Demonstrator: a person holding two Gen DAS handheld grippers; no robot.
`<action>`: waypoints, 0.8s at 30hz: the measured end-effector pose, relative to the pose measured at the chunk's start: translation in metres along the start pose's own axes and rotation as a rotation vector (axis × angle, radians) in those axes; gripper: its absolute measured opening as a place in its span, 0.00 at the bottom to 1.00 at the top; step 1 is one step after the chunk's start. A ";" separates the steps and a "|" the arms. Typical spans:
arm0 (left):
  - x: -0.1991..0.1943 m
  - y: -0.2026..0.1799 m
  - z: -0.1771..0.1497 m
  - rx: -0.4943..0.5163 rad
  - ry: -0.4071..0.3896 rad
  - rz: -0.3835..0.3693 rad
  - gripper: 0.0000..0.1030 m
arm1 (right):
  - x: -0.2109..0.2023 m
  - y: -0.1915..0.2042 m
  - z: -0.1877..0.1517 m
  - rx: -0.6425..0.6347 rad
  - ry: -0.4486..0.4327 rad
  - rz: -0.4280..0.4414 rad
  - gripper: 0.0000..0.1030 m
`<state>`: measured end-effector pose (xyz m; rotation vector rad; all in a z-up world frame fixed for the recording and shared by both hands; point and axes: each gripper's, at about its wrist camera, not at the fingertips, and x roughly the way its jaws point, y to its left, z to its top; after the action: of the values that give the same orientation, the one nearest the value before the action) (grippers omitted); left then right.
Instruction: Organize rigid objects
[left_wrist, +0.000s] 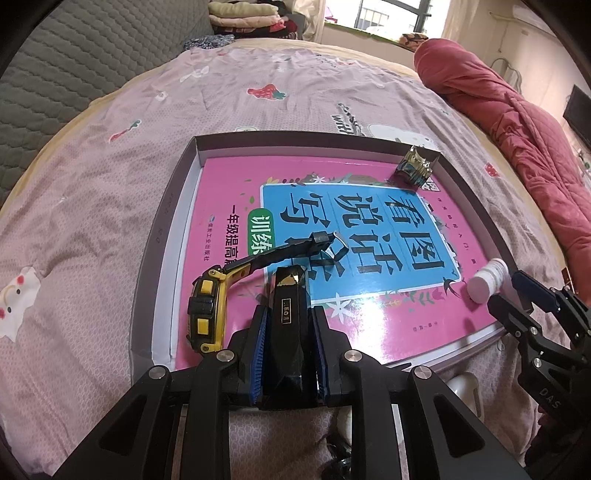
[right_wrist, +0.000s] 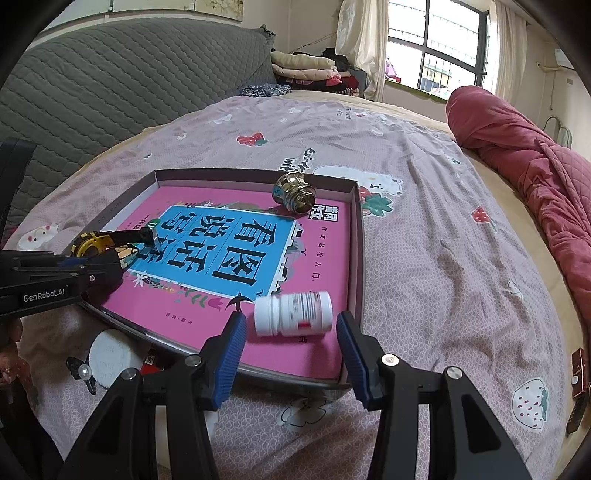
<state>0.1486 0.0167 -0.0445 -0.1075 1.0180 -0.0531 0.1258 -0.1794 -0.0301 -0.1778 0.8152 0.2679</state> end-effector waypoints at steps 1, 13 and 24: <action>0.000 -0.001 0.000 0.002 0.000 0.000 0.23 | 0.000 0.000 0.000 -0.001 0.000 0.000 0.49; -0.008 -0.003 -0.002 0.011 0.000 -0.007 0.39 | -0.001 -0.001 0.003 -0.001 -0.007 0.001 0.50; -0.015 -0.005 -0.002 0.021 -0.011 -0.002 0.49 | -0.008 -0.001 0.009 0.007 -0.059 0.015 0.53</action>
<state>0.1389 0.0132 -0.0323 -0.0900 1.0058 -0.0648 0.1272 -0.1798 -0.0185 -0.1566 0.7593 0.2833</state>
